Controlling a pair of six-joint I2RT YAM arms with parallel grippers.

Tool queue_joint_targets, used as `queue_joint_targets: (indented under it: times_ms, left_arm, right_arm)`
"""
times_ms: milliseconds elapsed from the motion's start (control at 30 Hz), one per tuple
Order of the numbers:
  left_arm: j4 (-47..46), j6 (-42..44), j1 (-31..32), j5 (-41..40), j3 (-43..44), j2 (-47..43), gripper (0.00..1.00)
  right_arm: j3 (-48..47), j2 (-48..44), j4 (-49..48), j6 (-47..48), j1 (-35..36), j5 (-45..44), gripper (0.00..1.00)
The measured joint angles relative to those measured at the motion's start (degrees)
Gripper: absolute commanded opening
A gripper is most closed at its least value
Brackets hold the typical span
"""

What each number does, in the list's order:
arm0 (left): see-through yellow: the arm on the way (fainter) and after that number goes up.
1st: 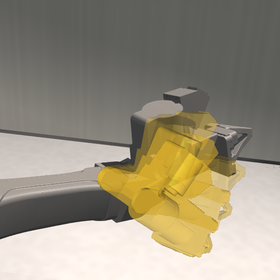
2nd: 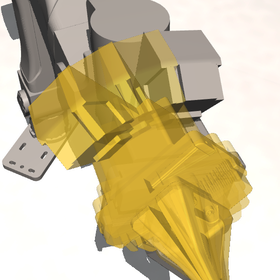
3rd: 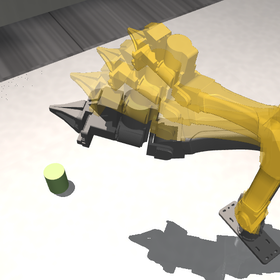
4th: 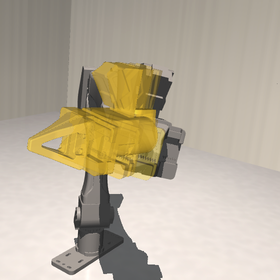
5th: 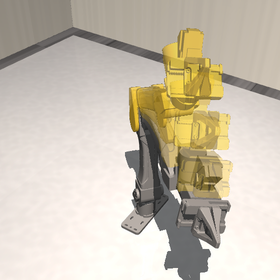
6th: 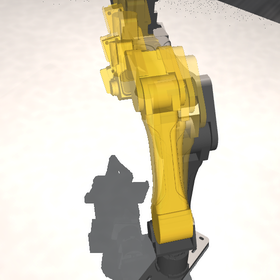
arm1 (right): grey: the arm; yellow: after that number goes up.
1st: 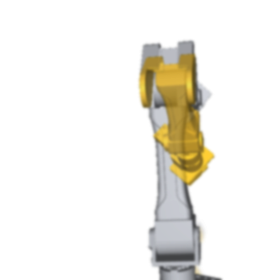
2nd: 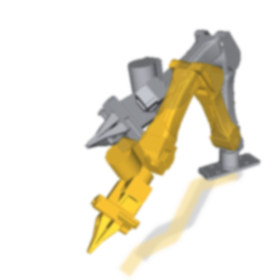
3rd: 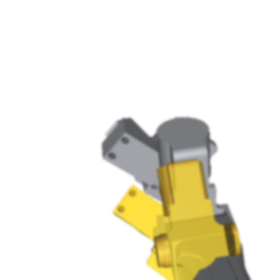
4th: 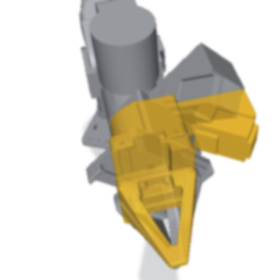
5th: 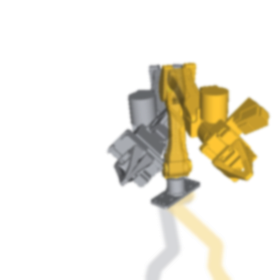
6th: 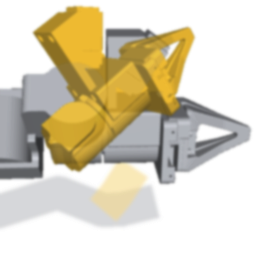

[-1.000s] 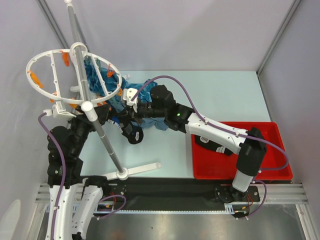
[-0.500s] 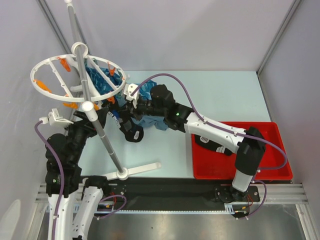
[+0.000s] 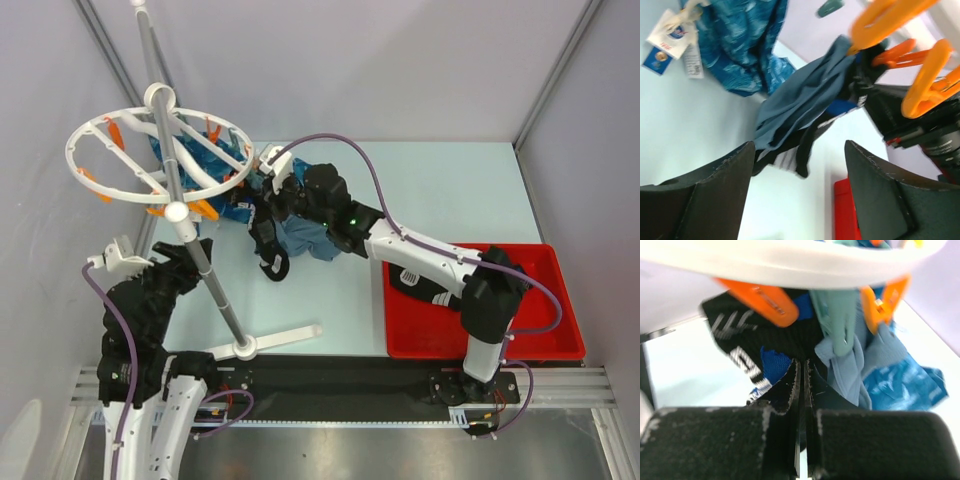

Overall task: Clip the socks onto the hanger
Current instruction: Clamp the sock onto the hanger.

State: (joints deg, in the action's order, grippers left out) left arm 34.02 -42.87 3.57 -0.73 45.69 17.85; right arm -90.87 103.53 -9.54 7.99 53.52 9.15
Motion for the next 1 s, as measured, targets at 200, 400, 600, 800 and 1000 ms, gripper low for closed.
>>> queue_joint_targets:
  times_ms: [200, 400, 600, 800, 1000]
  left_arm:
    - [3.8, -0.2, 0.2, -5.2, -2.9, -3.9, 0.72]
    - [5.3, 0.2, 0.2, -6.2, -4.3, -5.0, 0.68]
    - [3.1, 1.4, 0.2, -5.6, -3.1, -2.9, 0.60]
    - [-1.7, 1.4, 0.3, -2.8, -0.2, 2.7, 0.59]
    - [-5.9, 1.3, 0.3, 1.6, 0.9, 7.9, 0.60]
  right_arm:
    - [-0.8, 2.1, -2.3, -2.5, -2.2, -6.7, 0.00]
    - [-4.4, 4.2, -2.4, -2.8, -4.9, -9.2, 0.00]
    - [-5.1, 5.0, -3.2, -1.5, -6.3, -9.8, 0.03]
    - [-5.1, 5.6, -3.8, -1.5, -6.6, -8.8, 0.20]
    - [-4.1, 5.7, -4.1, -1.7, -6.9, -7.3, 0.34]
